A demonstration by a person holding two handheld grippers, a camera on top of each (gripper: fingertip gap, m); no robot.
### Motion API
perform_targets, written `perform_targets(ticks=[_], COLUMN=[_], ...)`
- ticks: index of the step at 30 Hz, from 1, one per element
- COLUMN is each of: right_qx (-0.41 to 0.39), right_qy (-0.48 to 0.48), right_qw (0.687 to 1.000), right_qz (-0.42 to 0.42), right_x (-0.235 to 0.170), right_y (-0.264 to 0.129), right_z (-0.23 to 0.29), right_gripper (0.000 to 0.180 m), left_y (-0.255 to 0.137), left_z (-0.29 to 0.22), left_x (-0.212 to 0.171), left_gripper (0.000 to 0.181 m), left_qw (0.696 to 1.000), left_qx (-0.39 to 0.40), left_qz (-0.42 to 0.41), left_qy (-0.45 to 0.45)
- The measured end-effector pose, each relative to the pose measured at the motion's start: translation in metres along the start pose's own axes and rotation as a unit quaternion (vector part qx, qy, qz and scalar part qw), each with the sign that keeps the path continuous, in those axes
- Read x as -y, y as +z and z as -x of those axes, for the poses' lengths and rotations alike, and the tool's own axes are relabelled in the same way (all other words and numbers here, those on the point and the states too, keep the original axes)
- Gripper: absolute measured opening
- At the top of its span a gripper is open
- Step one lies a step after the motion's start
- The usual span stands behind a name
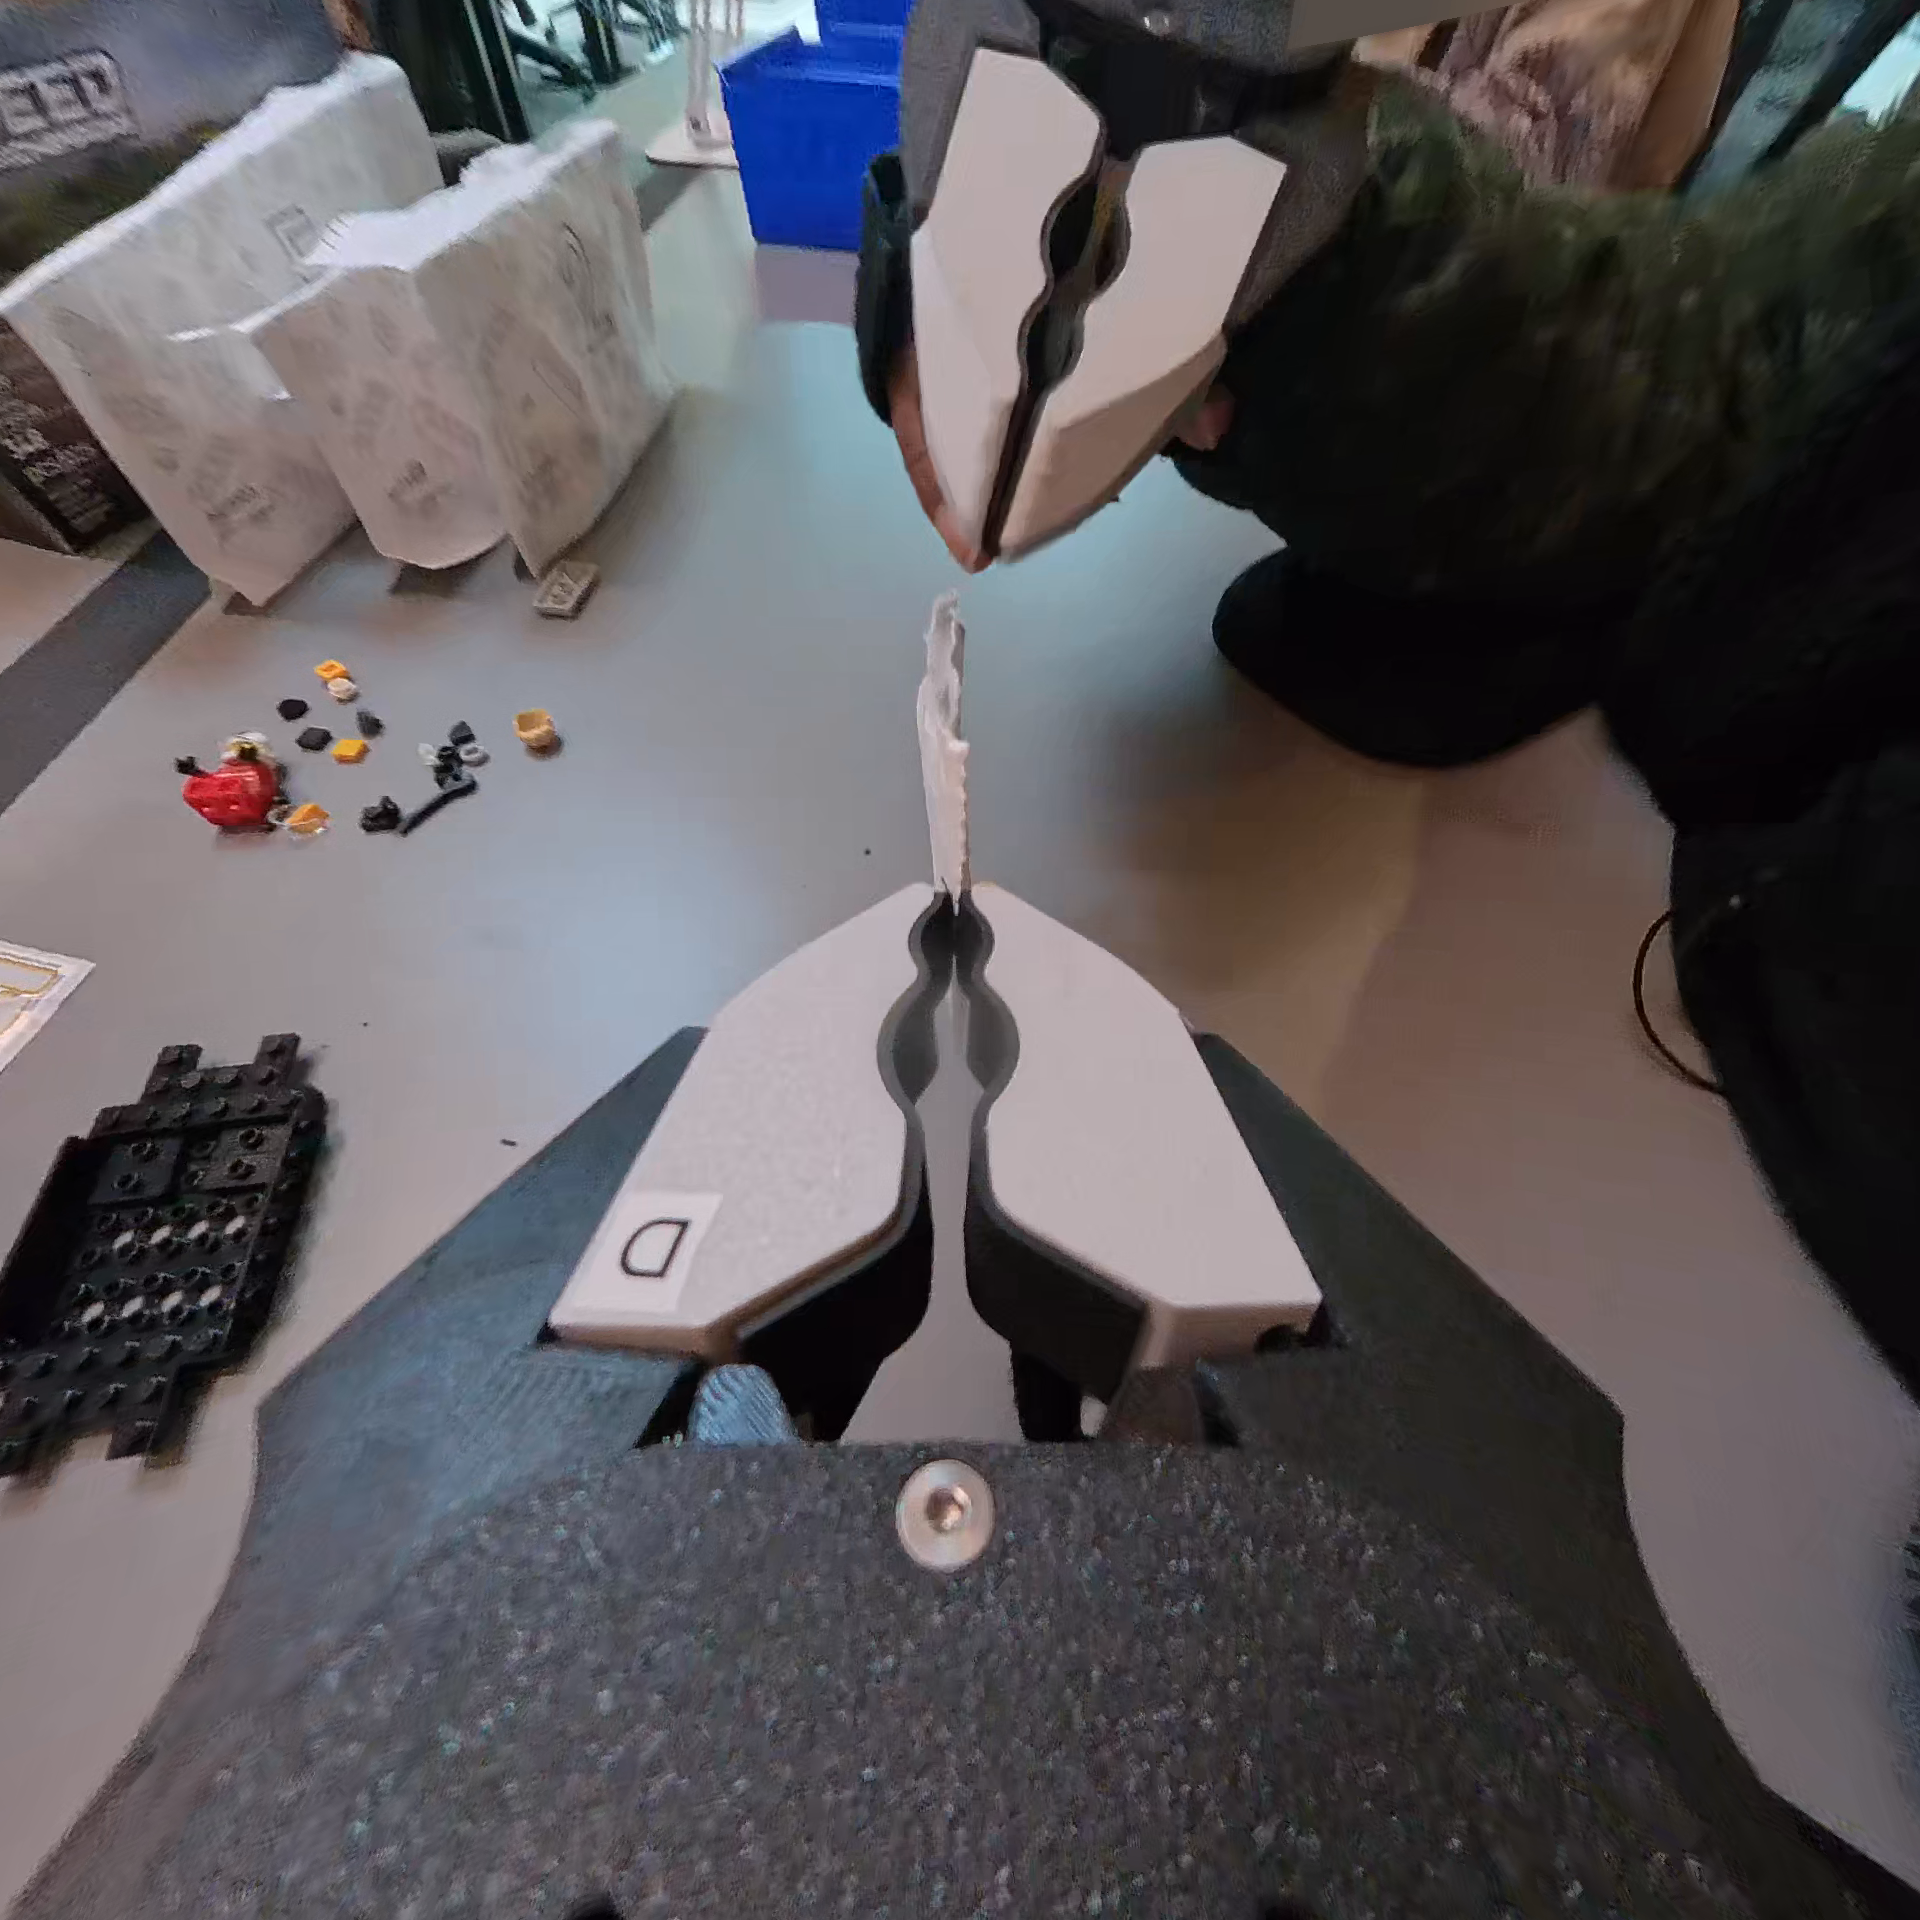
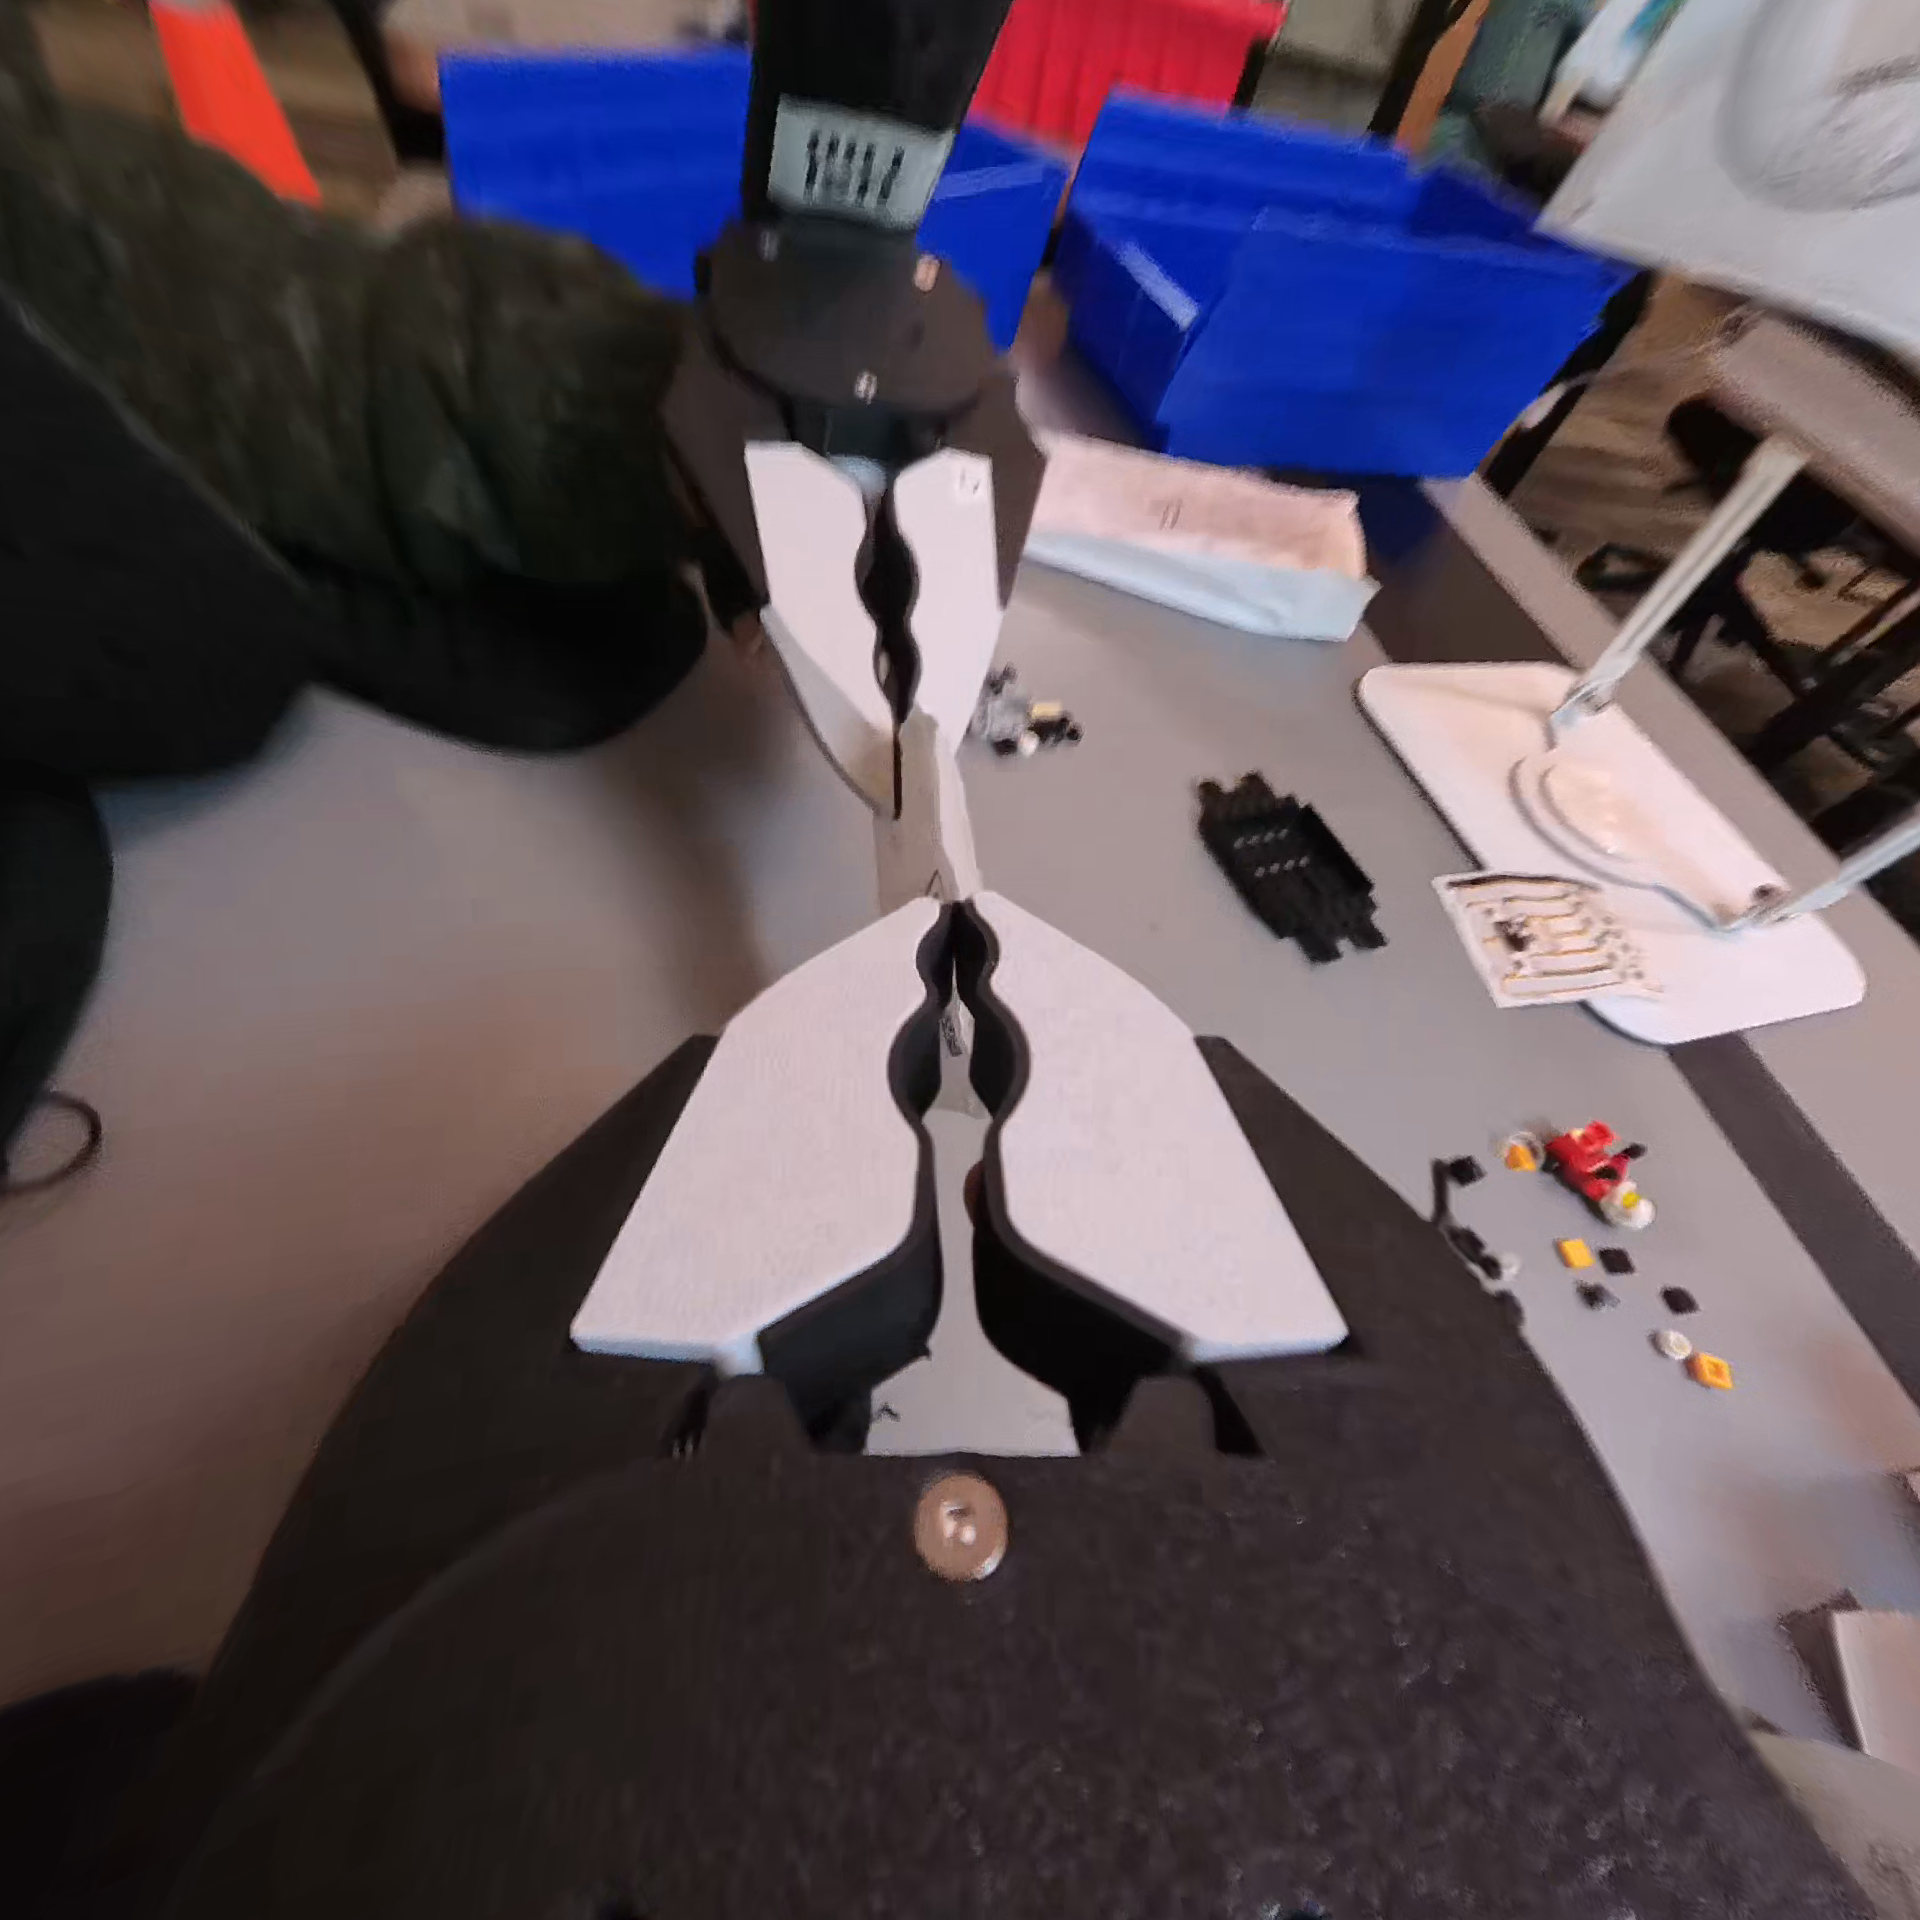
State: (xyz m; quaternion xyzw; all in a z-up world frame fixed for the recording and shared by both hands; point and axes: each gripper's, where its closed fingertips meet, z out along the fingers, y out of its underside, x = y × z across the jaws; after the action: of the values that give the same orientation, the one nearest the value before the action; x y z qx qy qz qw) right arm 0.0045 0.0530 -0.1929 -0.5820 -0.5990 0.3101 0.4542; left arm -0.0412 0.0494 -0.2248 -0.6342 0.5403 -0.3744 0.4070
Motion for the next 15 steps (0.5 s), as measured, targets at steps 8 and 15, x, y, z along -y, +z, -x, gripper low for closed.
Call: perform_targets(ticks=[8, 15], right_qx=[0.033, 0.048], right_qy=[0.001, -0.002], right_qw=[0.997, 0.995], right_qz=[0.071, 0.088], right_x=[-0.03, -0.039], right_y=[0.012, 0.018], right_z=[0.01, 0.017], right_gripper=[0.0, 0.0], left_y=[0.007, 0.011], left_z=[-0.017, -0.028], left_x=[-0.016, -0.025], left_gripper=[0.0, 0.0], left_qw=[0.998, 0.994], left_qx=[-0.04, -0.066], left_qz=[0.048, 0.073], left_qy=[0.029, 0.045])
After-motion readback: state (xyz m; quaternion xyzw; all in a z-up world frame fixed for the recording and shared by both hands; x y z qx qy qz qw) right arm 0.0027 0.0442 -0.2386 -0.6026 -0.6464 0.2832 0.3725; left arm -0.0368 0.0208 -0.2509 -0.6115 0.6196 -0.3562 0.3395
